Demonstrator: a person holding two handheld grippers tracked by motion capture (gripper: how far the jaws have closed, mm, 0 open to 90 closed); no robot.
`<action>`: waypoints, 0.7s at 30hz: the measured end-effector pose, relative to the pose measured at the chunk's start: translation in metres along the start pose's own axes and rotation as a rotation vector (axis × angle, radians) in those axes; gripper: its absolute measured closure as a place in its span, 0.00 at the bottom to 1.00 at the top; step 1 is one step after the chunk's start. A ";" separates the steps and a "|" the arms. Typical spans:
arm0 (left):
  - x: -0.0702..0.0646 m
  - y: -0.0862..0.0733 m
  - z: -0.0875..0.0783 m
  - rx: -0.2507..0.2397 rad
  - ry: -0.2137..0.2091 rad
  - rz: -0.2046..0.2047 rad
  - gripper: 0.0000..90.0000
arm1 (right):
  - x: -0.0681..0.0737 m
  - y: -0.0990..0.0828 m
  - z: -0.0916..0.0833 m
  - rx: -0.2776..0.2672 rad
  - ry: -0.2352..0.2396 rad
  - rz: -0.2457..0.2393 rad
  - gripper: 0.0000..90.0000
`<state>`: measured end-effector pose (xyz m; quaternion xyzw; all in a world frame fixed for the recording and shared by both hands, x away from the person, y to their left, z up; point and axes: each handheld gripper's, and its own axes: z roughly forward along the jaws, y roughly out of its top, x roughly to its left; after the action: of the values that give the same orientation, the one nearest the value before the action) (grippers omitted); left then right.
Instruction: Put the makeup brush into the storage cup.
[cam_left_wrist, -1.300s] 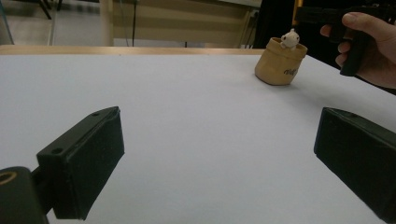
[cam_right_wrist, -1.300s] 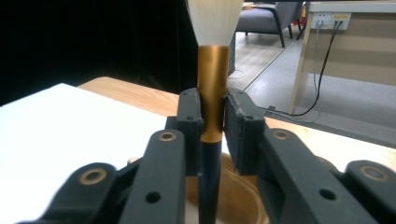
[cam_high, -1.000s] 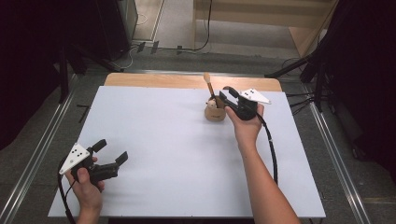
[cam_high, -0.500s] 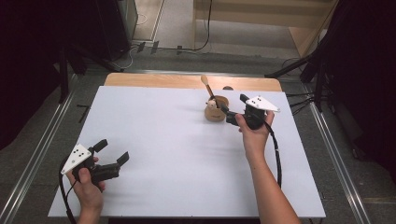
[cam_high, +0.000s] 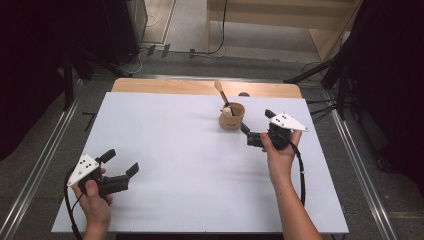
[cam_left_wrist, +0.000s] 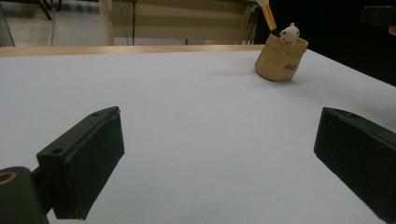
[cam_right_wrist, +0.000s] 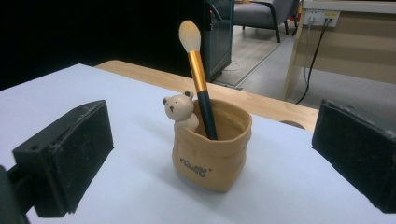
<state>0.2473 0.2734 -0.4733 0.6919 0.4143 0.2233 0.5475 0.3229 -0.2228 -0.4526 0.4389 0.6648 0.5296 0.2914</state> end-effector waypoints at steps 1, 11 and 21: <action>0.000 0.000 0.000 -0.001 -0.002 -0.001 0.02 | 0.000 -0.001 -0.002 0.003 -0.002 -0.001 0.00; -0.002 0.001 0.001 0.001 -0.010 0.014 0.02 | -0.002 -0.014 -0.024 0.003 -0.017 -0.004 0.00; -0.005 0.000 0.003 0.014 -0.009 0.029 0.02 | -0.006 -0.026 -0.049 0.002 -0.035 -0.004 0.00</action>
<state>0.2468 0.2680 -0.4732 0.7026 0.4034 0.2252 0.5411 0.2770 -0.2515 -0.4650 0.4470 0.6609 0.5208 0.3037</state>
